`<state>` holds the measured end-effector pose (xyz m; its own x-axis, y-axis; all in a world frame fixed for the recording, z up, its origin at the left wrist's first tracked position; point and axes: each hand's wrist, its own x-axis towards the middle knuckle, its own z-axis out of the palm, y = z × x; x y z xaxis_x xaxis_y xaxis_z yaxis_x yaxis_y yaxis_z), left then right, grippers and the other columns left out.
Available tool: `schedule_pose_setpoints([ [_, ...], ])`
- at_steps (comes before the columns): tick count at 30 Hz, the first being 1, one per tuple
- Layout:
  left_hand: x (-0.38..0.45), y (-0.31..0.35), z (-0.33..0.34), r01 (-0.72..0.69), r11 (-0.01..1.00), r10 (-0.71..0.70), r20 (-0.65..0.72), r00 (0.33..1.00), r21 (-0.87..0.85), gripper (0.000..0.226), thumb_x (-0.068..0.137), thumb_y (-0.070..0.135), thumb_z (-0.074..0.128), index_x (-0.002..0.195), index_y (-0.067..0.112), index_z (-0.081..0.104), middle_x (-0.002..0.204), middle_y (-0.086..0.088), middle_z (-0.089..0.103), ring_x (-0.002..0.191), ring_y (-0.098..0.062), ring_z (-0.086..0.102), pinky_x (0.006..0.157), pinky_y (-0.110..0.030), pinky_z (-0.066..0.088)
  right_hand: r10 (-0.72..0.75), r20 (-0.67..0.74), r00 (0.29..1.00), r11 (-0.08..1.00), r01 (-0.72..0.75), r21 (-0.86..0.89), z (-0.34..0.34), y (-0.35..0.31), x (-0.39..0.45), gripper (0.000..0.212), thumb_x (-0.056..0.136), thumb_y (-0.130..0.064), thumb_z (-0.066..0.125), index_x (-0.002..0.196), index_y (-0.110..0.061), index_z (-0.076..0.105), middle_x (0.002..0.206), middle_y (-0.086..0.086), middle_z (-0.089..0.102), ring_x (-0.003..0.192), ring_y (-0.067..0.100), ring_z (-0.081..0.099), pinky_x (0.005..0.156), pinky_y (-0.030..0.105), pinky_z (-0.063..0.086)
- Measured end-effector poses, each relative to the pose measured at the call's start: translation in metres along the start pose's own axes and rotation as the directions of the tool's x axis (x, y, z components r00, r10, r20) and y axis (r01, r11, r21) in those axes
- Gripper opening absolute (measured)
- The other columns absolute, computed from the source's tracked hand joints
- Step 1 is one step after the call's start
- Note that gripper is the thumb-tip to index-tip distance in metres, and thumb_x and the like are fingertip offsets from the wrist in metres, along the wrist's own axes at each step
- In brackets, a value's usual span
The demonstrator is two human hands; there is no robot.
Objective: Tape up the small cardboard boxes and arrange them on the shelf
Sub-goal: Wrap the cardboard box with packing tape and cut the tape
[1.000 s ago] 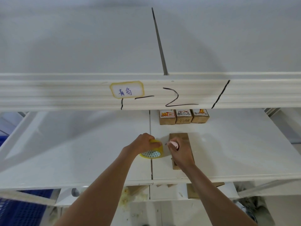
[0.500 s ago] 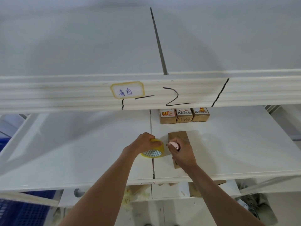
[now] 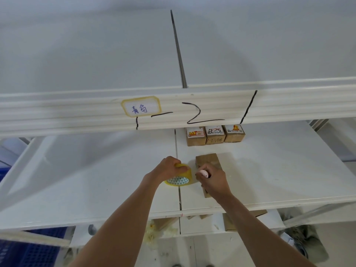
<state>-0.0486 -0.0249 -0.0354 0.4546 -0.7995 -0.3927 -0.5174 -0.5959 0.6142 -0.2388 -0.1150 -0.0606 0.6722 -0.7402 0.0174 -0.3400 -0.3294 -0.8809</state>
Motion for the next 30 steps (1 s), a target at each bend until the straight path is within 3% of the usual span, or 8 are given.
schedule_pose_setpoints([
  [4, -0.002, 0.0, -0.002, -0.008, 1.0, 0.008, -0.004, 1.0, -0.01, 0.038, 0.094, 0.046, 0.065, 0.101, 0.009, 0.073, 0.105, -0.01, 0.071, 0.094, -0.024, 0.069, 0.081, -0.03, 0.055, 0.028, -0.005, 1.0, 0.999, -0.028, 0.044, -0.001, -0.003, 0.0, 0.011, 0.083, -0.024, 0.07, 0.078, -0.022, 0.061, 0.068, -0.001, 0.062, 0.054, 0.007, 0.062, 0.05, 0.021, 0.052],
  [10, -0.005, -0.006, -0.002, -0.006, 0.999, 0.006, -0.018, 1.0, -0.04, 0.026, 0.094, 0.045, 0.065, 0.088, 0.019, 0.068, 0.096, -0.003, 0.07, 0.086, -0.019, 0.068, 0.067, -0.02, 0.05, 0.111, 0.02, 0.994, 0.992, -0.112, 0.057, -0.006, -0.008, -0.001, 0.009, 0.079, -0.019, 0.071, 0.073, -0.024, 0.065, 0.069, 0.0, 0.065, 0.057, 0.009, 0.065, 0.053, 0.032, 0.057],
  [12, -0.006, -0.01, -0.002, -0.007, 0.998, 0.006, -0.018, 1.0, -0.057, 0.026, 0.095, 0.046, 0.064, 0.09, 0.02, 0.068, 0.098, -0.002, 0.07, 0.088, -0.019, 0.069, 0.07, -0.02, 0.052, 0.146, 0.017, 0.989, 0.985, -0.147, 0.095, -0.009, -0.012, 0.0, 0.009, 0.077, -0.018, 0.071, 0.072, -0.025, 0.068, 0.071, -0.003, 0.067, 0.058, 0.012, 0.067, 0.051, 0.025, 0.055],
  [16, -0.01, -0.011, -0.003, -0.02, 0.997, 0.019, -0.013, 1.0, -0.076, 0.027, 0.095, 0.047, 0.064, 0.092, 0.02, 0.067, 0.1, -0.003, 0.069, 0.092, -0.02, 0.069, 0.075, -0.024, 0.054, 0.3, -0.029, 0.954, 0.892, -0.27, 0.362, -0.015, -0.017, 0.003, 0.009, 0.084, -0.015, 0.072, 0.08, -0.022, 0.074, 0.076, -0.003, 0.071, 0.057, 0.027, 0.071, 0.051, 0.028, 0.056],
  [20, -0.013, -0.01, -0.005, -0.039, 0.996, 0.038, -0.013, 0.999, -0.081, 0.027, 0.096, 0.045, 0.063, 0.095, 0.019, 0.067, 0.102, -0.004, 0.069, 0.094, -0.021, 0.069, 0.078, -0.026, 0.055, 0.483, -0.163, 0.861, 0.721, -0.285, 0.632, -0.04, -0.011, 0.019, 0.01, 0.091, -0.018, 0.074, 0.1, -0.016, 0.072, 0.08, 0.002, 0.072, 0.063, 0.019, 0.07, 0.056, 0.025, 0.056],
  [24, -0.018, -0.013, -0.004, -0.053, 0.984, 0.048, -0.029, 0.998, -0.171, 0.03, 0.095, 0.046, 0.065, 0.085, 0.018, 0.067, 0.092, -0.004, 0.067, 0.089, -0.021, 0.068, 0.072, -0.026, 0.052, 0.48, -0.326, 0.814, 0.873, -0.409, 0.265, -0.076, 0.014, 0.03, 0.024, 0.097, -0.031, 0.066, 0.111, -0.013, 0.06, 0.084, 0.006, 0.07, 0.067, 0.018, 0.068, 0.053, 0.028, 0.054],
  [27, -0.022, -0.016, 0.0, -0.03, 0.961, 0.02, -0.04, 0.999, -0.276, 0.033, 0.093, 0.045, 0.068, 0.076, 0.017, 0.065, 0.083, -0.004, 0.064, 0.086, -0.023, 0.067, 0.072, -0.029, 0.052, 0.475, -0.306, 0.825, 0.865, -0.501, -0.006, -0.089, 0.036, 0.028, 0.018, 0.094, -0.03, 0.067, 0.096, -0.014, 0.06, 0.085, 0.008, 0.069, 0.078, 0.026, 0.068, 0.068, 0.044, 0.06],
  [30, -0.025, -0.016, 0.004, -0.03, 0.95, 0.017, -0.047, 0.999, -0.309, 0.033, 0.092, 0.046, 0.068, 0.073, 0.02, 0.064, 0.082, -0.003, 0.064, 0.088, -0.025, 0.069, 0.072, -0.03, 0.053, 0.471, -0.265, 0.841, 0.838, -0.521, -0.165, -0.091, 0.048, 0.025, 0.027, 0.092, -0.038, 0.07, 0.099, -0.013, 0.061, 0.089, 0.005, 0.064, 0.079, 0.023, 0.059, 0.066, 0.034, 0.05],
])
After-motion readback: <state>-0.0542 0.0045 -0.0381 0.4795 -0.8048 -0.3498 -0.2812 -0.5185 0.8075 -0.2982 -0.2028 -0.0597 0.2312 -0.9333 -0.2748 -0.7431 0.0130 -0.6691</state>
